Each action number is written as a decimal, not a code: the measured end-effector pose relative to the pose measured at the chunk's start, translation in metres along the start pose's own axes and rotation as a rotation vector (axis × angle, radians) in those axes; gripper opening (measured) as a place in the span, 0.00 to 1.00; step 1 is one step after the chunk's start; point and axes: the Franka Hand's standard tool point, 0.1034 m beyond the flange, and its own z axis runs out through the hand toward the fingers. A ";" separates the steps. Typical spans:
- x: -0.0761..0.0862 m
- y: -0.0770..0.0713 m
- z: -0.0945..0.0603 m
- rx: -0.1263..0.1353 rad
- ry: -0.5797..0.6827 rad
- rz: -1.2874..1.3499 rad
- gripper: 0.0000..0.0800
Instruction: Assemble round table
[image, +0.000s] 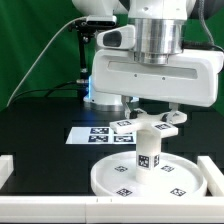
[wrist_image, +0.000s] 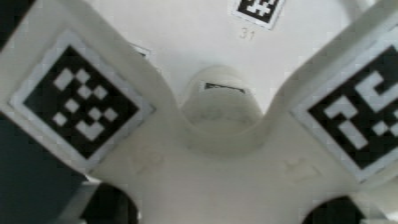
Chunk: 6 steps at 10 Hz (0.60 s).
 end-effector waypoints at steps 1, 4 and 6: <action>0.000 0.000 0.000 0.000 0.000 0.014 0.56; 0.000 0.000 0.000 0.001 -0.001 0.091 0.56; -0.001 0.001 0.001 0.033 0.004 0.396 0.56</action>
Offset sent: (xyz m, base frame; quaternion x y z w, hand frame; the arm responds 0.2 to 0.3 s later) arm 0.0000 0.0000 0.0000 0.0000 0.0000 0.1296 0.9916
